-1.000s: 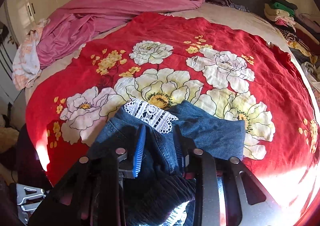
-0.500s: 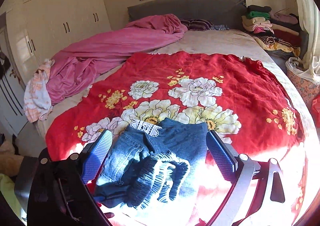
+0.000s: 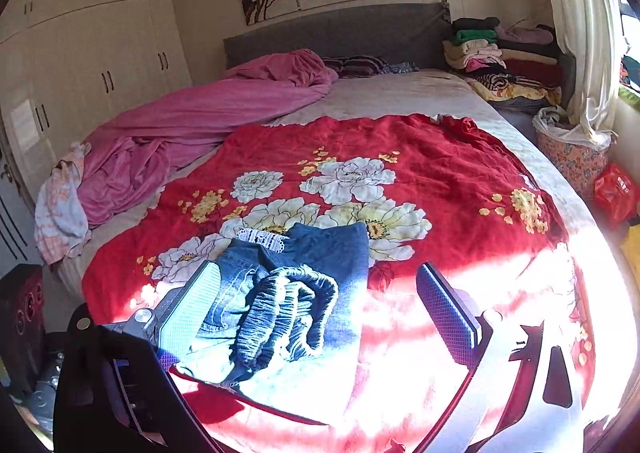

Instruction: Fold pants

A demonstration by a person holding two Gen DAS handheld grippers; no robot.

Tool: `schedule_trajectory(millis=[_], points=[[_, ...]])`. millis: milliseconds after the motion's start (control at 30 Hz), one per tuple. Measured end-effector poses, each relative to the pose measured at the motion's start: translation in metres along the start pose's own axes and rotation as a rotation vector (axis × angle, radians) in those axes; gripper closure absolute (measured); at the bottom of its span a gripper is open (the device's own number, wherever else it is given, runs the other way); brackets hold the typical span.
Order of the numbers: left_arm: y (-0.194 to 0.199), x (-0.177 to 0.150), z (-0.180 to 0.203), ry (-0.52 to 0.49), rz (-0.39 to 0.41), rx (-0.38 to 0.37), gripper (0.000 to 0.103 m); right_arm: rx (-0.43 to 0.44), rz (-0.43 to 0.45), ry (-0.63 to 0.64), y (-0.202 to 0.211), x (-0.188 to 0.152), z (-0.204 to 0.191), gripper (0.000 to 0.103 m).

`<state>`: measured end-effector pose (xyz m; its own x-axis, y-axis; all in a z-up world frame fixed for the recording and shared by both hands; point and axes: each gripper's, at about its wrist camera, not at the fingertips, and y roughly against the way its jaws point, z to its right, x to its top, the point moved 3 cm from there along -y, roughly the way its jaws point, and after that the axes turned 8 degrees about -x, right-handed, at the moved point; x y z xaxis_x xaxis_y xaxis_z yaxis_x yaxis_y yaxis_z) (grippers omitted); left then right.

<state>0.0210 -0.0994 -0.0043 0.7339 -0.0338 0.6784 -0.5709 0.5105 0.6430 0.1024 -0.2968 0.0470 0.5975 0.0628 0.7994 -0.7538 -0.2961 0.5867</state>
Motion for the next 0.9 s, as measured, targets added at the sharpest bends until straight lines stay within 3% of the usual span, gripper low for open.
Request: schedule_trajectory(millis=[367, 600, 900], points=[[0.024, 0.019, -0.036, 0.087, 0.065, 0.084, 0.047, -0.022, -0.001, -0.05, 0.02, -0.028, 0.012, 0.005], [0.015, 0.024, -0.045, 0.119, 0.043, 0.111, 0.027, -0.03, -0.026, -0.052, 0.012, -0.037, 0.012, 0.005], [-0.005, 0.031, -0.058, 0.149, 0.025, 0.095, 0.01, -0.026, -0.072, -0.057, -0.013, -0.041, 0.014, 0.005]])
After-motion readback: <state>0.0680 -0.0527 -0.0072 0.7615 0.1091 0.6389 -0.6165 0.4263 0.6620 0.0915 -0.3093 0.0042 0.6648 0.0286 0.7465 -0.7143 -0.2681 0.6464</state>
